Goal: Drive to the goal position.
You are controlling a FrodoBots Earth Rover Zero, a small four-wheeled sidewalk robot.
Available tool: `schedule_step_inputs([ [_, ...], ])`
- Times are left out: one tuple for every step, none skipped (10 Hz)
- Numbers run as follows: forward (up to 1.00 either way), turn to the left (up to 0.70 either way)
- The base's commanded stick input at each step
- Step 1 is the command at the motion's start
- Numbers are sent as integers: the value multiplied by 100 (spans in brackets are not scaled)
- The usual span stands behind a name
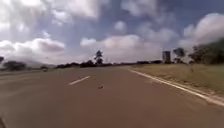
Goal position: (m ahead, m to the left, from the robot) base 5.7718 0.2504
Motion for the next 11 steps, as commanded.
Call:
schedule_step_inputs([
  [100,-40],
  [100,-40],
  [100,-40],
  [100,0],
  [100,0],
  [100,0],
  [100,0],
  [100,0],
  [100,0],
  [100,0],
  [100,0],
])
